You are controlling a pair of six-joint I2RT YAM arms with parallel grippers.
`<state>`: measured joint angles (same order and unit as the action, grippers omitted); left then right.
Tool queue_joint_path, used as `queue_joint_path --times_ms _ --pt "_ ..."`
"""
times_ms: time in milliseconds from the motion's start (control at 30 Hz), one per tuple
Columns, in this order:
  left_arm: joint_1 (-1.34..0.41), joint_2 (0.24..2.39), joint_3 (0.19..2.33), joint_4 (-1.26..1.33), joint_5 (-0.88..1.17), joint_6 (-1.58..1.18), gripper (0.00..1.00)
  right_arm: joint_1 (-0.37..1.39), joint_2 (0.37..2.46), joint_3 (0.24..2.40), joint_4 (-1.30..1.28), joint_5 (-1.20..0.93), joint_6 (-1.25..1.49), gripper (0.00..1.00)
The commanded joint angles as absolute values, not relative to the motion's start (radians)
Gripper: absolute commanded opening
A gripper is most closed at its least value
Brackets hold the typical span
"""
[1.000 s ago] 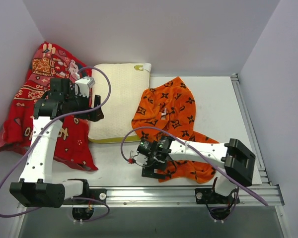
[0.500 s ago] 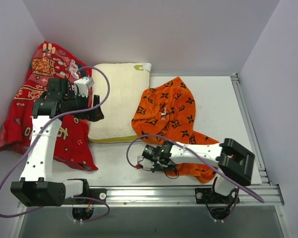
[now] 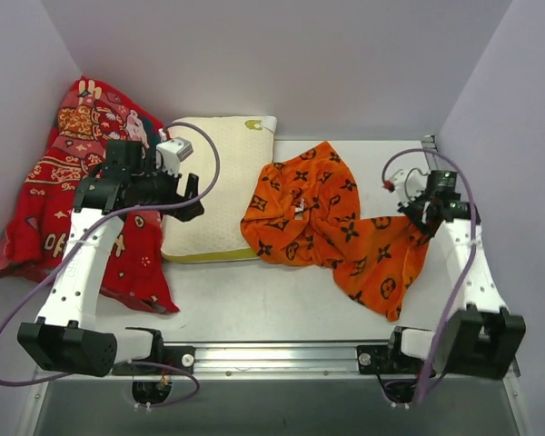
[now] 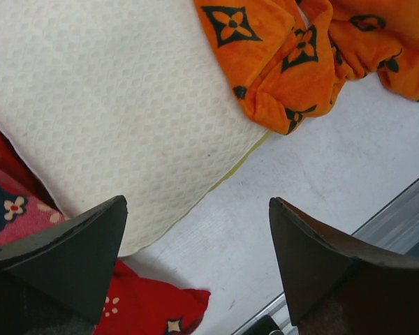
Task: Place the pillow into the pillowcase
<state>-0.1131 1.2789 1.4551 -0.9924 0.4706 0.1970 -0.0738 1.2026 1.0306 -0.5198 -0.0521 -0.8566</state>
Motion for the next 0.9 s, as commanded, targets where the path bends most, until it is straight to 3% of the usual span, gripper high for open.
queue_joint_path --times_ms 0,233,267,300,333,433,567,733,867 --pt "-0.202 1.324 1.453 -0.864 0.427 0.253 0.9 -0.274 1.429 1.15 -0.393 -0.126 -0.939 0.0" --pt "-0.354 1.479 1.476 -0.755 0.327 0.27 0.82 -0.338 1.779 1.615 -0.454 -0.018 -0.654 0.0" --pt "-0.373 1.495 1.482 -0.732 0.321 0.276 0.82 -0.336 1.795 1.661 -0.487 -0.032 -0.628 0.05" --pt "-0.405 1.528 1.483 -0.715 0.295 0.282 0.82 -0.336 1.816 1.695 -0.559 -0.066 -0.6 0.16" --pt "-0.42 1.545 1.486 -0.697 0.284 0.288 0.82 -0.325 1.827 1.76 -0.61 -0.081 -0.577 0.36" --pt "-0.468 1.626 1.514 -0.643 0.247 0.298 0.82 -0.304 1.816 1.77 -0.777 -0.138 -0.561 0.73" --pt "-0.502 1.724 1.566 -0.621 0.261 0.304 0.82 -0.224 1.673 1.564 -0.902 -0.209 -0.577 0.81" --pt "-0.544 1.789 1.572 -0.585 0.313 0.354 0.82 -0.092 1.543 1.269 -0.945 -0.235 -0.6 0.76" --pt "-0.59 1.833 1.563 -0.549 0.292 0.419 0.81 -0.057 1.567 1.086 -0.878 -0.221 -0.563 0.71"
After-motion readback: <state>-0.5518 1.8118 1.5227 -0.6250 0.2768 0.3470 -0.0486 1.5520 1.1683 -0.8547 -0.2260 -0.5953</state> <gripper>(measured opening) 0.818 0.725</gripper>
